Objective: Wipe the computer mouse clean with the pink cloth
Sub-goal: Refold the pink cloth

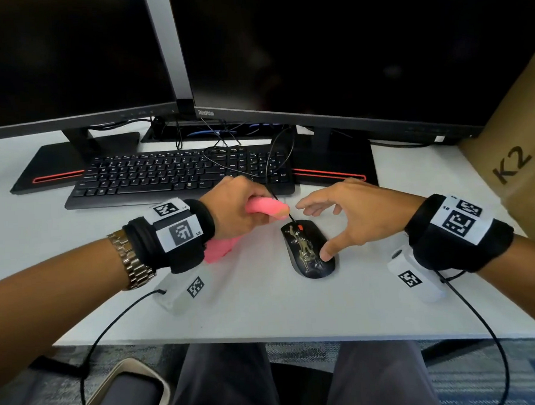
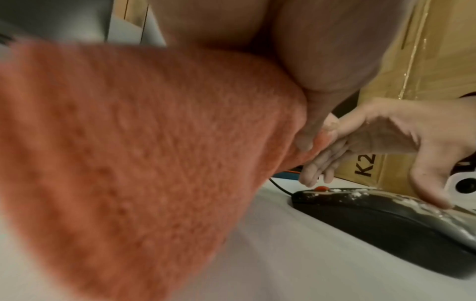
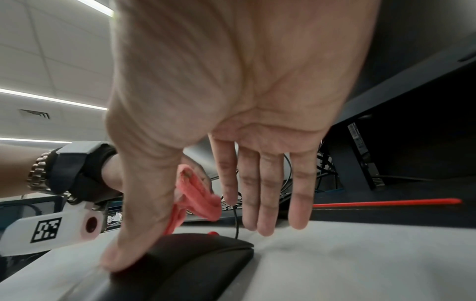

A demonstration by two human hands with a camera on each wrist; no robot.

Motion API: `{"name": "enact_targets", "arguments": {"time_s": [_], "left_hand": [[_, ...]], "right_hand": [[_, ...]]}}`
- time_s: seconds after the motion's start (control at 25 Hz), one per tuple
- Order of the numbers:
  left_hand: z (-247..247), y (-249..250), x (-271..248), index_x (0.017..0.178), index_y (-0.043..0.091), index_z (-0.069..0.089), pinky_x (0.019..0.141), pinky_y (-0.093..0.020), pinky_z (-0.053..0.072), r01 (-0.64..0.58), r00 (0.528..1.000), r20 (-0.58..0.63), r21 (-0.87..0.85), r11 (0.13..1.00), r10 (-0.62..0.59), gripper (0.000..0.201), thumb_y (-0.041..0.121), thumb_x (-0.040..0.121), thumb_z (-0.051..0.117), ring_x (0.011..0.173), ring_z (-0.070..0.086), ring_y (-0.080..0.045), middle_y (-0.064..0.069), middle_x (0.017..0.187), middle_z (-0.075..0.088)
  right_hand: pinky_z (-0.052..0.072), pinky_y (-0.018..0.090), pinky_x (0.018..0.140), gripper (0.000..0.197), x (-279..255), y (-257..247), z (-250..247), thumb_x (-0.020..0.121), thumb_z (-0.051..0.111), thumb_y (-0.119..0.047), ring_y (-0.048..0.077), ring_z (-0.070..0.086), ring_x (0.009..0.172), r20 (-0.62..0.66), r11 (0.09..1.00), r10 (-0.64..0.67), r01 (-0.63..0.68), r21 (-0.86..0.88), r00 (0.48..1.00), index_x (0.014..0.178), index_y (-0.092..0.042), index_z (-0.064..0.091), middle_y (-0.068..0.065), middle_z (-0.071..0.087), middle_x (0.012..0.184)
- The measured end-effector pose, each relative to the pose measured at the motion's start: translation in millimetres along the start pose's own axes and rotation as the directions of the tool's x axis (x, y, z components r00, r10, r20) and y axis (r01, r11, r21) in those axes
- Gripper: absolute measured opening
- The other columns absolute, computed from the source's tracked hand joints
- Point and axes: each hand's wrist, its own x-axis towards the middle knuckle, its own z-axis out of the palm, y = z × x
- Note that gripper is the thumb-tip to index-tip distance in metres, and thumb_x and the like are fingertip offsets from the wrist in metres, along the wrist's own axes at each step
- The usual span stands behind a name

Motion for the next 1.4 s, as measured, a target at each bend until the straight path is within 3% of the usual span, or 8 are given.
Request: {"name": "enact_targets", "arguments": {"time_s": [0.24, 0.4, 0.56, 0.72, 0.96, 1.08, 1.2, 1.4], "left_hand": [[6.4, 0.8, 2.8, 0.11, 0.027, 0.072, 0.097, -0.029, 0.047, -0.165, 0.979, -0.123, 0.003, 0.986, 0.164, 0.038, 0.008, 0.078, 0.078, 0.105, 0.061, -0.009, 0.009, 0.114, 0.07], [20.3, -5.2, -1.9, 0.105, 0.019, 0.07, 0.085, -0.029, 0.054, -0.148, 0.98, -0.174, -0.305, 0.941, 0.098, 0.035, -0.006, 0.081, 0.067, 0.094, 0.066, -0.01, 0.005, 0.107, 0.072], [-6.3, 5.5, -0.1, 0.106, 0.017, 0.067, 0.087, -0.022, 0.052, -0.241, 0.927, -0.371, -0.486, 0.84, 0.051, 0.029, -0.003, 0.086, 0.066, 0.099, 0.064, -0.01, 0.002, 0.107, 0.069], [-32.4, 30.8, 0.9, 0.107, 0.018, 0.065, 0.093, -0.028, 0.051, -0.416, 0.865, -0.499, -0.647, 0.639, 0.058, 0.022, 0.003, 0.091, 0.062, 0.105, 0.061, -0.014, -0.002, 0.109, 0.067], [-28.3, 52.2, -8.9, 0.131, -0.005, 0.051, 0.079, -0.047, 0.056, -0.288, 0.946, -0.32, -0.892, 0.348, -0.039, 0.041, 0.017, 0.097, 0.05, 0.096, 0.064, -0.037, -0.029, 0.112, 0.062], [-21.8, 49.9, -9.3, 0.128, -0.001, 0.057, 0.086, -0.051, 0.055, -0.197, 0.968, -0.238, -0.919, 0.342, -0.081, 0.042, 0.024, 0.095, 0.051, 0.102, 0.064, -0.033, -0.028, 0.121, 0.063], [-13.2, 47.4, -9.0, 0.124, 0.009, 0.063, 0.096, -0.048, 0.053, -0.126, 0.983, -0.161, -0.944, 0.306, -0.093, 0.037, 0.025, 0.092, 0.053, 0.11, 0.064, -0.027, -0.017, 0.124, 0.067], [-9.0, 43.6, -12.4, 0.121, 0.005, 0.065, 0.078, -0.045, 0.061, -0.045, 0.99, -0.083, -0.952, 0.303, -0.115, 0.036, 0.022, 0.09, 0.059, 0.105, 0.069, -0.032, -0.017, 0.119, 0.068]], "right_hand": [[0.037, 0.004, 0.088, 0.097, -4.8, -0.2, -0.2, 0.069, 0.091, -0.05, 0.0, 0.057, 0.126, -0.011, 1.0, 0.006, -0.006, 0.03, 1.0, 0.152, -0.029, 0.046, -0.011, 0.062, 0.142], [0.039, 0.005, 0.083, 0.083, -5.2, -3.2, 1.6, 0.069, 0.089, -0.054, 0.001, 0.065, 0.11, -0.132, 0.999, 0.004, 0.002, 0.045, 0.991, 0.141, -0.028, 0.058, -0.014, 0.068, 0.124], [0.053, 0.019, 0.069, 0.056, 5.5, -11.6, -2.8, 0.074, 0.088, -0.045, 0.007, 0.075, 0.073, -0.33, 0.956, 0.04, 0.06, 0.288, 0.943, 0.12, -0.018, 0.07, -0.003, 0.079, 0.089], [0.058, 0.031, 0.062, 0.054, 9.6, -35.2, -12.1, 0.089, 0.079, -0.024, 0.031, 0.078, 0.073, -0.173, 0.765, -0.023, 0.129, 0.631, 0.985, 0.134, -0.014, 0.052, 0.017, 0.08, 0.091], [0.065, 0.039, 0.082, 0.04, 5.4, -34.7, -25.7, 0.092, 0.071, -0.003, 0.038, 0.078, 0.097, -0.264, 0.582, -0.034, 0.234, 0.779, 0.964, 0.129, 0.008, 0.058, 0.03, 0.075, 0.11], [0.063, 0.044, 0.091, 0.037, 3.6, -25.3, -26.1, 0.085, 0.073, 0.01, 0.043, 0.075, 0.103, -0.385, 0.598, -0.023, 0.321, 0.734, 0.923, 0.119, 0.017, 0.062, 0.038, 0.07, 0.113], [0.063, 0.034, 0.089, 0.039, 3.0, -20.7, -27.6, 0.08, 0.074, 0.016, 0.03, 0.076, 0.101, -0.482, 0.66, -0.055, 0.394, 0.64, 0.875, 0.117, 0.019, 0.062, 0.032, 0.071, 0.113], [0.061, 0.038, 0.095, 0.046, 1.5, -20.9, -23.5, 0.083, 0.073, 0.012, 0.034, 0.073, 0.111, -0.41, 0.666, -0.113, 0.376, 0.645, 0.905, 0.127, 0.011, 0.06, 0.025, 0.073, 0.119]]}}
